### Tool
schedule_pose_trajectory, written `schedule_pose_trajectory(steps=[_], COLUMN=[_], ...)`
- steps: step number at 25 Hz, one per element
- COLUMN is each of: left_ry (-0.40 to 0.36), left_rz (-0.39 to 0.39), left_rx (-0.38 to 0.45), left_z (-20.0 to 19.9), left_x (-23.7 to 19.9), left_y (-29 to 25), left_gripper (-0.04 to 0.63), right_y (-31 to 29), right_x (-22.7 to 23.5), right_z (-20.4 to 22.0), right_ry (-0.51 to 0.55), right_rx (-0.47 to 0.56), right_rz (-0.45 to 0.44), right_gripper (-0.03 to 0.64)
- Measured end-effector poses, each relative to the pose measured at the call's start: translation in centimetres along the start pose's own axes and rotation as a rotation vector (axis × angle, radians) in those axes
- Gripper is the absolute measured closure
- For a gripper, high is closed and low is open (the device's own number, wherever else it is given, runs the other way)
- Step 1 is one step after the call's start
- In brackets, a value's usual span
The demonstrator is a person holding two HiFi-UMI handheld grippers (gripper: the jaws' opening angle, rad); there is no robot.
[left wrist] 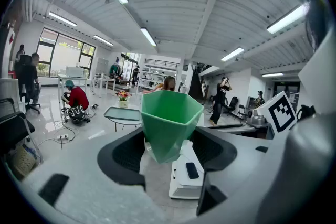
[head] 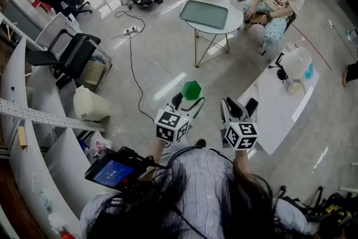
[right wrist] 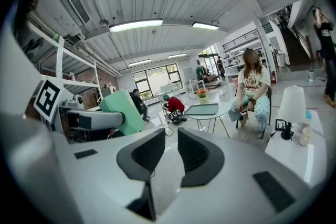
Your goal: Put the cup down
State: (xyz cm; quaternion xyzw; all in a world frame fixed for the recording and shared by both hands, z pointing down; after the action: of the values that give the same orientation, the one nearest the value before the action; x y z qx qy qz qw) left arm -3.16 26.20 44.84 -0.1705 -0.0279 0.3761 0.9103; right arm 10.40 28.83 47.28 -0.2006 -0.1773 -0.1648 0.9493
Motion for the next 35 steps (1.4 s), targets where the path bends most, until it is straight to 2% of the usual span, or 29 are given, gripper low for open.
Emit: schedule_pose_trajectory(steps=[6,21,35], left_ry=[-0.024,0.0,-0.008], left_rz=[-0.014,-0.105,-0.087], left_rx=[0.0,0.002,-0.016], left_z=[-0.4,-0.5,-1.1], left_x=[-0.2,-1.4,-4.0], left_y=[-1.0,0.3,-3.4], left_gripper=[0.301,0.302,0.302], right_y=[-0.4,-0.6,-3.9], right_x=[0.3,-0.4,1.3], right_z=[-1.0,-0.1,-0.8], right_ry=[0.033,0.051,0.028], right_rx=[0.029,0.005,-0.017], right_rz=[-0.023,-0.1,-0.092], right_gripper=[0.526,0.526,0.526])
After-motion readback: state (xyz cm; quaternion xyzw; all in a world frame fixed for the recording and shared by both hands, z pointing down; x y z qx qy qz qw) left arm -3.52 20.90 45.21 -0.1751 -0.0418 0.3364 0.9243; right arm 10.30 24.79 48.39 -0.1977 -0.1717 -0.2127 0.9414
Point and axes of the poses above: the fingertips, and each gripper's own axes: y backward along the fingers, x to its right, z out of its underside, the point moved 2 cm from there along y, backward along the fingers, and after that the axes turned 7 degrees about -y, right-handed, at the moved point
